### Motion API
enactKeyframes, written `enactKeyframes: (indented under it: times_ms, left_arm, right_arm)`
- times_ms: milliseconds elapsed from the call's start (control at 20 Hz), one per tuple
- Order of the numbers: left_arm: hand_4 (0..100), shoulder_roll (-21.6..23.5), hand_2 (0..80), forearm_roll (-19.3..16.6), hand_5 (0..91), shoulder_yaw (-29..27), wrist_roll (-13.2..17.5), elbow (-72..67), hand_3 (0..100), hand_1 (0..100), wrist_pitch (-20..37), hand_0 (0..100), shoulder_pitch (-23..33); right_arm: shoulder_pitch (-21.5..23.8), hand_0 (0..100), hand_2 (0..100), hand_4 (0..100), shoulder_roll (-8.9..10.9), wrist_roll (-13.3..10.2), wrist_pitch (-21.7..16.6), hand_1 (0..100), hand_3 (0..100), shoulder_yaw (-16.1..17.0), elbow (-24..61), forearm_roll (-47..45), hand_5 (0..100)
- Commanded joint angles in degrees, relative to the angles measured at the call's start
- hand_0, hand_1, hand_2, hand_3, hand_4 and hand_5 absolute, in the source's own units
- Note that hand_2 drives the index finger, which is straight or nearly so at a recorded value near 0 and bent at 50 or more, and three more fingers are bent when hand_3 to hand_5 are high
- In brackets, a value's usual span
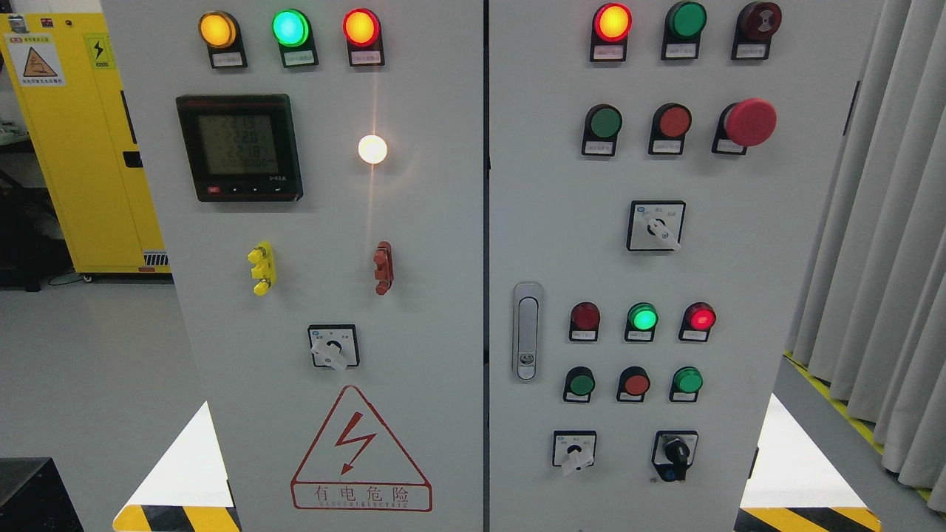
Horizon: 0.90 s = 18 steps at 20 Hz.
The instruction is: Press green start button
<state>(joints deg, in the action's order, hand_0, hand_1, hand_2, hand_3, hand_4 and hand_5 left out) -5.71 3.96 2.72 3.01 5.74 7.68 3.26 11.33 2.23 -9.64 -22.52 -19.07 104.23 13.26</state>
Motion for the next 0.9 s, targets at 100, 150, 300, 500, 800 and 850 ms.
enactKeyframes:
  times_ms: [100,150,300,500,800,850]
  left_arm:
    - [0,0.0,0.0,0.0,0.0,0.0,0.0,0.0,0,56,0.0,12,0.0]
    - [0,0.0,0.0,0.0,0.0,0.0,0.0,0.0,0,56,0.0,12,0.1]
    - [0,0.0,0.0,0.0,0.0,0.0,0.0,0.0,0,56,0.0,12,0.0]
    - [0,0.0,0.0,0.0,0.0,0.0,0.0,0.0,0,56,0.0,12,0.0]
    - [0,0.0,0.0,0.0,0.0,0.0,0.0,0.0,0,56,0.0,12,0.0]
    - [0,0.0,0.0,0.0,0.0,0.0,0.0,0.0,0,56,0.0,12,0.0]
  right_arm:
    - [0.1,55,0,26,-0.03,0.0,0.0,77,22,0.1,0.2,0.0,20]
    - [0.1,55,0,26,-0.03,0.0,0.0,77,22,0.3,0.4,0.0,20]
    - [0.1,55,0,26,-0.03,0.1,0.0,77,22,1.0,0.4,0.0,20]
    - [0.0,55,0,26,-0.03,0.0,0.0,77,22,1.7,0.4,2.7,20]
    - [-2.4,43,0,40,-0.82,-2.0,-2.0,84,32,11.1,1.0,27.8,30]
    - [-3.2,48,0,45,-0.82,-2.0,-2.0,85,36,12.3,1.1,31.2,37]
